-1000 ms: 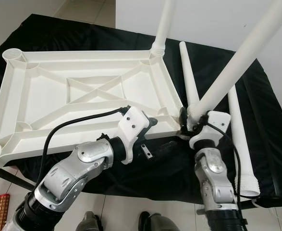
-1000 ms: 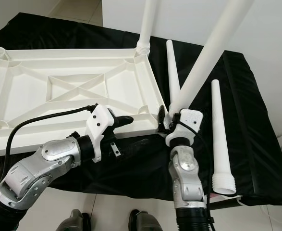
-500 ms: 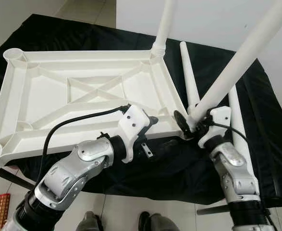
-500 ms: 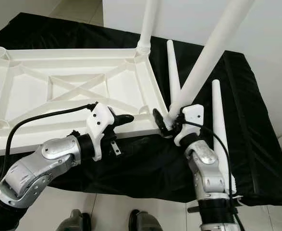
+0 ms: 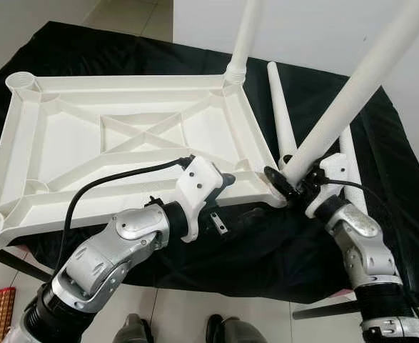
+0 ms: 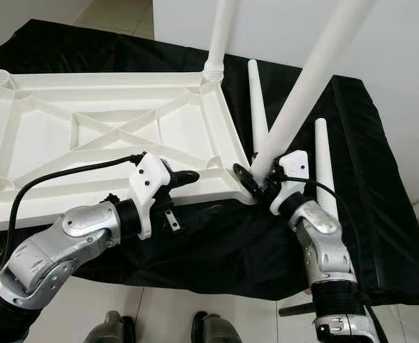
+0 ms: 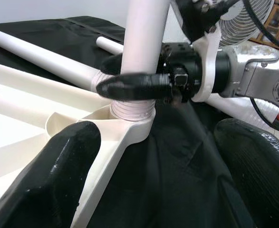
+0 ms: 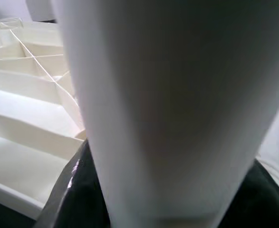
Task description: Building children table
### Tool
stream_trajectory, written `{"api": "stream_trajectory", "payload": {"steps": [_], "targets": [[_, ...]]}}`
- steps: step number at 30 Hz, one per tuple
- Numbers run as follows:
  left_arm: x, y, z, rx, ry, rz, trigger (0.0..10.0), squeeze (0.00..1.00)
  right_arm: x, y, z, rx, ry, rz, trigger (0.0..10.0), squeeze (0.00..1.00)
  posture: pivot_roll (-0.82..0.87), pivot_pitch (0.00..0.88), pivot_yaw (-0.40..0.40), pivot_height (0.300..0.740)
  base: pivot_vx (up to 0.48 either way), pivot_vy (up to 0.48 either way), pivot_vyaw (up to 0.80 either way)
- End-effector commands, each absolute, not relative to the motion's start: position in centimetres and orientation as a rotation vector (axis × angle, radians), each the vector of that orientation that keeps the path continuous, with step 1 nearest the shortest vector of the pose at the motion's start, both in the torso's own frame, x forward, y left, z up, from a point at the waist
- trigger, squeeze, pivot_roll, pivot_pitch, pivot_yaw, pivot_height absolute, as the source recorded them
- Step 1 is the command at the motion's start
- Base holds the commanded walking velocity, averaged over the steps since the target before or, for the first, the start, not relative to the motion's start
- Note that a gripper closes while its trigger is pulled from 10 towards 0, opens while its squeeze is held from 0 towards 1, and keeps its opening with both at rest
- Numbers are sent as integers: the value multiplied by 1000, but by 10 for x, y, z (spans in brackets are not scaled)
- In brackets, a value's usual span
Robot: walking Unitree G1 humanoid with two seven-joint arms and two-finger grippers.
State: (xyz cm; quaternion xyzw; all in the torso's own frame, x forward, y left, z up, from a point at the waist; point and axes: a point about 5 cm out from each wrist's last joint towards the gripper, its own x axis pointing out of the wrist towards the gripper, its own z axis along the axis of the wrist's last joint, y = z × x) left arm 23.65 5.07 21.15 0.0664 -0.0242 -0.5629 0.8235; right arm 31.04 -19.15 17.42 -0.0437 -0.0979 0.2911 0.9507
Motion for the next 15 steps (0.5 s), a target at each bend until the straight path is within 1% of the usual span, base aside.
{"api": "stream_trajectory", "payload": {"steps": [1,6,7,9,12,15], "targets": [[233,48,207,151,-32,-1264,10000,0,308,-194,165,-80,-166,609,0,0,65,152,-75,740,0,0,0],[234,48,207,148,-22,-1258,10000,0,307,-195,164,-59,-158,618,0,0,64,150,-74,740,0,0,0],[234,48,206,143,-13,-1256,10000,0,306,-195,164,-51,-156,608,10000,0,64,150,-74,740,0,0,0],[236,48,206,123,15,-1249,10000,0,307,-195,167,-10,-157,552,10000,0,64,147,-74,740,0,0,0],[237,49,206,105,30,-1243,10000,0,308,-191,169,-5,-155,501,10000,0,64,147,-74,740,0,0,0],[237,49,206,104,30,-1242,10000,0,308,-190,169,-5,-151,491,10000,0,64,147,-74,740,0,0,0]]}}
